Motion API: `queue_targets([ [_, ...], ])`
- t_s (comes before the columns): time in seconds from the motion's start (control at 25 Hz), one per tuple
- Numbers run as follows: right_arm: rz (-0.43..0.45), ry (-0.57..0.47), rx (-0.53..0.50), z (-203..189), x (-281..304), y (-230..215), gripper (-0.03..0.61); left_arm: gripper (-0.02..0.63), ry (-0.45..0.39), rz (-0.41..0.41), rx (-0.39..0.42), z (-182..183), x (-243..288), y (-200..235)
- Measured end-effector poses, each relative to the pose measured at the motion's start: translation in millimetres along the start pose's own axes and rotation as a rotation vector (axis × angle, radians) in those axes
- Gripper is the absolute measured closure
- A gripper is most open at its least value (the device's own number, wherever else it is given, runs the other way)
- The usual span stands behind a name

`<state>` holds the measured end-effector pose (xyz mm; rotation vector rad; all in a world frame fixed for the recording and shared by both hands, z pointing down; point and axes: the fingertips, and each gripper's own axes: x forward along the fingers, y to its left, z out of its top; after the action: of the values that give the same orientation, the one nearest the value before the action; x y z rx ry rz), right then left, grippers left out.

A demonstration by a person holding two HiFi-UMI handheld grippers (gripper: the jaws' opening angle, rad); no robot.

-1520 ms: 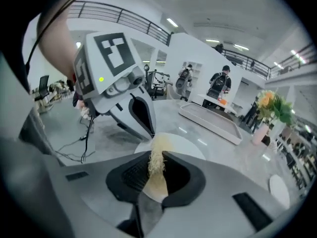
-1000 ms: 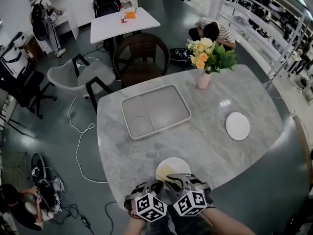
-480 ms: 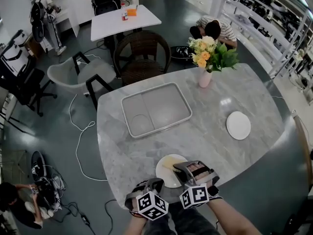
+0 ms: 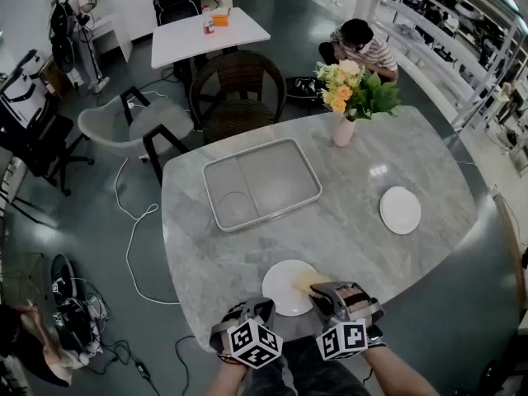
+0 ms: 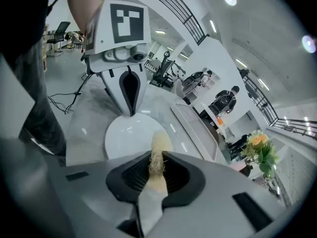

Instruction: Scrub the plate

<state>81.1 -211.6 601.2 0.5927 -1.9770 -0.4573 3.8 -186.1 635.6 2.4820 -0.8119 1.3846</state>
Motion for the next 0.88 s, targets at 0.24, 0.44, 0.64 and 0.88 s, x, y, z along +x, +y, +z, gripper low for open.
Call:
queue_targets([
  [0.24, 0.045, -0.014, 0.096, 5.5, -13.2, 24.0, 0.514, 0.601, -0.013, -0.004, -0.026, 1.3, 0.1, 1.2],
  [0.44, 0.095, -0.056, 0.255, 21.5, -15.2, 35.8, 0.514, 0.601, -0.018, -0.006, -0.025, 3.1, -1.4, 1.6],
  [0.64, 0.141, -0.095, 0.352, 35.8, -11.6, 43.7, 0.514, 0.601, -0.02, -0.004, -0.032, 1.9, -1.7, 1.5],
  [0.88, 0.194, -0.152, 0.595, 49.6, -2.1, 38.2, 0.514, 0.601, -0.024, -0.005, -0.036, 2.0, -1.4, 0.7],
])
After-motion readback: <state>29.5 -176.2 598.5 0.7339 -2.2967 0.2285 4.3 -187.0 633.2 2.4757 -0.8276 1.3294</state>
